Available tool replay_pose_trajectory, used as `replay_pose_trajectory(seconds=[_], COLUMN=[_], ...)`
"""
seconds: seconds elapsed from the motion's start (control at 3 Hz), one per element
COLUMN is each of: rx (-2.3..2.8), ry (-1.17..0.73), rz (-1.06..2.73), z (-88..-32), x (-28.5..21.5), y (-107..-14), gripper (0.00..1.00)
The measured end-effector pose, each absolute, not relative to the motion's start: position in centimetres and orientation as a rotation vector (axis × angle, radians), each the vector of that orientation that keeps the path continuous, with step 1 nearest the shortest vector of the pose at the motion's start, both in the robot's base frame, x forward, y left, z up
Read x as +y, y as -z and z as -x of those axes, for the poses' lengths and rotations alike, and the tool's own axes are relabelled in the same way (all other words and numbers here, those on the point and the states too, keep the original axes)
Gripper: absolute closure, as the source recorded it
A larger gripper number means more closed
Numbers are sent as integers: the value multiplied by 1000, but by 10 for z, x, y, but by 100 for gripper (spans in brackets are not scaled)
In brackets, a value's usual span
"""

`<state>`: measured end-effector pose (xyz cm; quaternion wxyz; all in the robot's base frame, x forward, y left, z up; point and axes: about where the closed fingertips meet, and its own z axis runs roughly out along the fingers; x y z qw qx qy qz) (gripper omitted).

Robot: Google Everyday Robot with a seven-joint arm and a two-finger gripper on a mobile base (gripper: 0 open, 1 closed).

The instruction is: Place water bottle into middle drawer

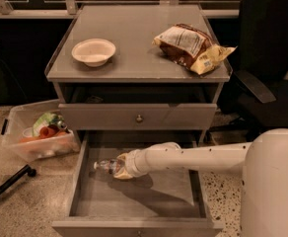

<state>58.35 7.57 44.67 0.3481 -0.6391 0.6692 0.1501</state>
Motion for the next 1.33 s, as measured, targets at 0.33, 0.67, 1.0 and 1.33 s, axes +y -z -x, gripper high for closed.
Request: replay_pose_trajectory(seconds=[0.33, 0.67, 1.0, 1.33], rx=[1694, 1687, 1690, 1699], ry=[-429, -436, -438, -439], rz=[1734, 1790, 1808, 1815], z=[-573, -568, -567, -566], x=[93, 103, 106, 108], y=[-429, -415, -410, -406], gripper=[81, 58, 35, 11])
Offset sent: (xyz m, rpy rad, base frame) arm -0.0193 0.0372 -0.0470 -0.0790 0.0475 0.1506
